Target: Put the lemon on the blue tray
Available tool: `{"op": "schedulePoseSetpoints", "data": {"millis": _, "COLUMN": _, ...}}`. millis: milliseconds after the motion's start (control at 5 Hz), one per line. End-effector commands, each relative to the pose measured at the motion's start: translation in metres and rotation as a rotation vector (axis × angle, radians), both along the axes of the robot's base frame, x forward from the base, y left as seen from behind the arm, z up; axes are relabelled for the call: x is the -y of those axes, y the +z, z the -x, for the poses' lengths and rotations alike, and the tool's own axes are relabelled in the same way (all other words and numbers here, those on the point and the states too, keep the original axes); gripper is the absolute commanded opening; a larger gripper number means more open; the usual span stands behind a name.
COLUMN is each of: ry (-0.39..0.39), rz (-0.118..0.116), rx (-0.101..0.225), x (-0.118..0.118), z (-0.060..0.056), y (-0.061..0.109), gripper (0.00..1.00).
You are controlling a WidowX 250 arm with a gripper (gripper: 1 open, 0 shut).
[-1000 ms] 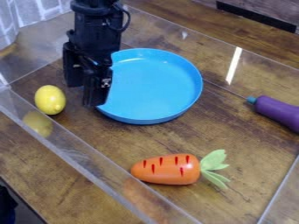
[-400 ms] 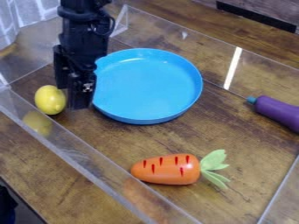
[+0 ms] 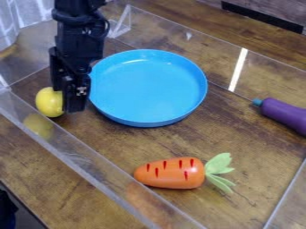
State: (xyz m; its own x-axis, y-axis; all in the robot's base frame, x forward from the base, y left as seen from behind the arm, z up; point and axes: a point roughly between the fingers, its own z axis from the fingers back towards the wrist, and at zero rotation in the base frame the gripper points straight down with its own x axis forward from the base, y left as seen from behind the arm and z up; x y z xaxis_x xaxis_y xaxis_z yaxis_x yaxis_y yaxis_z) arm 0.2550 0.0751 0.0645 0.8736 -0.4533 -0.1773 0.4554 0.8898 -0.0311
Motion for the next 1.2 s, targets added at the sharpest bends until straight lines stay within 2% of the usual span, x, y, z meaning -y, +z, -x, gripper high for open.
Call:
{"op": "schedulePoseSetpoints", "data": {"millis": 0, "ry": 0.01, "rz": -0.013, "rx": 0.032, "x": -0.014, "z": -0.003, "y": 0.003, "gripper": 1.0}}
{"op": "schedulePoseSetpoints", "data": {"millis": 600, "ry": 0.002, "rz": -0.009, "rx": 0.011, "x": -0.031, "z": -0.006, "y": -0.017, "gripper": 1.0}}
{"op": "schedulePoseSetpoints", "data": {"millis": 800, "ry": -0.006, "rz": -0.022, "rx": 0.012, "x": -0.043, "z": -0.007, "y": -0.019, "gripper": 1.0}}
{"op": "schedulePoseSetpoints", "data": {"millis": 1000, "ry": -0.011, "rz": -0.029, "rx": 0.008, "x": -0.047, "z": -0.008, "y": -0.023, "gripper": 0.0}}
